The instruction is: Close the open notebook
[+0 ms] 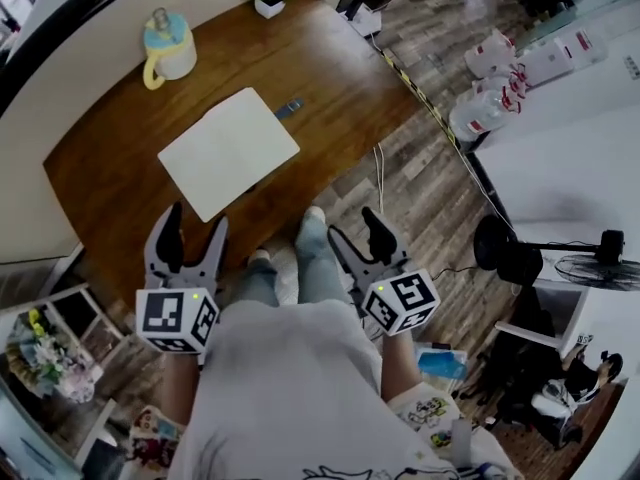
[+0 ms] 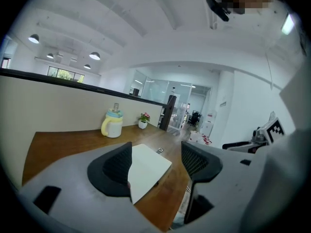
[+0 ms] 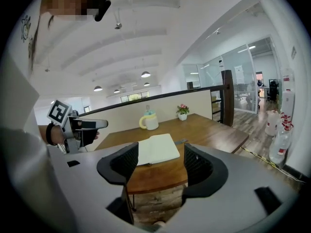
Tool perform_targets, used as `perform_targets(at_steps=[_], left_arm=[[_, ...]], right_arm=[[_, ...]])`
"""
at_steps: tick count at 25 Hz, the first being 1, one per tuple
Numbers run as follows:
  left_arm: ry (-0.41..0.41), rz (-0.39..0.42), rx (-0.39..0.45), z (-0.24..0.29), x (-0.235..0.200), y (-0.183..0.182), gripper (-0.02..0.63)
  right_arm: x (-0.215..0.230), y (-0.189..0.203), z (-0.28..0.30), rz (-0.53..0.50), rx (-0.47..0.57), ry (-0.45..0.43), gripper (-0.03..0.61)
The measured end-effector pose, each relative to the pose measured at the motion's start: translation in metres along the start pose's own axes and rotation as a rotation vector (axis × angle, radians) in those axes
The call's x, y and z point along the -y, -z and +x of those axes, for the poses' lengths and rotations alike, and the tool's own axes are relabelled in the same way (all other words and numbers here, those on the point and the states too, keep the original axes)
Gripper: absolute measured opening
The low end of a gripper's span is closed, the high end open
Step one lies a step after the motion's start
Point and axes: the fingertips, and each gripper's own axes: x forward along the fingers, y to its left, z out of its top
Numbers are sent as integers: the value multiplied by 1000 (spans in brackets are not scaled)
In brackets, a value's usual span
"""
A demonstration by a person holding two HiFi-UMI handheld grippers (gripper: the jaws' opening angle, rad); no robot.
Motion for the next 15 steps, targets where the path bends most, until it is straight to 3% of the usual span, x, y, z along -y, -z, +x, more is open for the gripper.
perform_targets(at_steps=[6,15], left_arm=[[-146,-51,41,7,-32,-6,302],[-458,-141,125,27,-52,-29,313]], right_arm=[[22,-17,50,-32,-28,-101,261],[29,-78,169,-174,-65,-453,261]])
